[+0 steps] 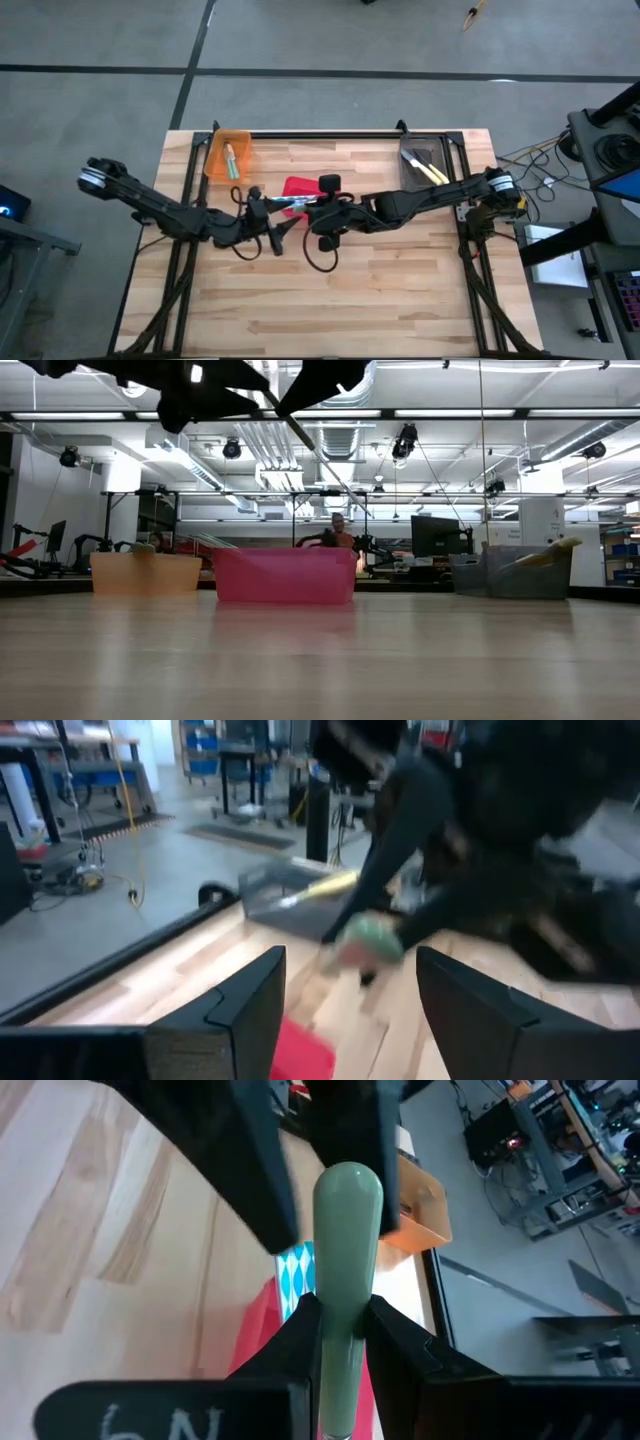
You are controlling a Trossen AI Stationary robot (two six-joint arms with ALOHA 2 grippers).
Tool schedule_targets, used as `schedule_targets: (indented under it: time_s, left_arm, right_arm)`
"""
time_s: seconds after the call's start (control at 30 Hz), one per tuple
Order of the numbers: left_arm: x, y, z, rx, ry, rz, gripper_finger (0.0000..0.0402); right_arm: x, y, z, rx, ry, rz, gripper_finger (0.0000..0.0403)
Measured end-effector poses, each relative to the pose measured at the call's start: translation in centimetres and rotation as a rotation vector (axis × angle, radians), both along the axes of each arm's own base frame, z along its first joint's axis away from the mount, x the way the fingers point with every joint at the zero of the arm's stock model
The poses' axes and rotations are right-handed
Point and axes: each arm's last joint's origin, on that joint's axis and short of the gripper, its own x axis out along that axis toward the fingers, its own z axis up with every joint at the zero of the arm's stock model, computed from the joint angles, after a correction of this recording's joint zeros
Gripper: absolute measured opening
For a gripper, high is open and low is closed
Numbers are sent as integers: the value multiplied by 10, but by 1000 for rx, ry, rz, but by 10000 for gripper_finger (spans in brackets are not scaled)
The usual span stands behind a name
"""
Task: Sort silverware by color (type)
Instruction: Put the green table knife into the orange bin
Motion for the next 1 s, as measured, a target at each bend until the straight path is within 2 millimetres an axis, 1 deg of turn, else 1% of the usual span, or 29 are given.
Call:
schedule_targets:
  time_s: [0.13, 0.27, 0.37, 0.57, 0.8, 0.9, 1.0]
  left_arm:
    - [10, 0, 2, 23, -81, 10, 205]
    - [20, -2, 4, 31, -92, 35, 203]
    - [26, -4, 4, 37, -80, 59, 191]
    - [35, -7, 5, 41, -69, 67, 158]
    - [36, -6, 2, 31, -62, 96, 120]
    - [36, -6, 2, 19, -68, 101, 94]
    - [36, -6, 2, 19, -68, 116, 56]
  right_arm:
    - [1, 0, -2, -7, 6, 0, 44]
    - [1, -1, -4, -24, 21, -14, 44]
    - [1, -1, -4, -27, 19, -15, 44]
    - [0, 0, -5, -29, 23, -13, 44]
    - [0, -1, -5, -33, 24, -10, 44]
    - [0, -1, -5, -33, 25, -10, 44]
    - [0, 0, -5, -34, 27, -8, 44]
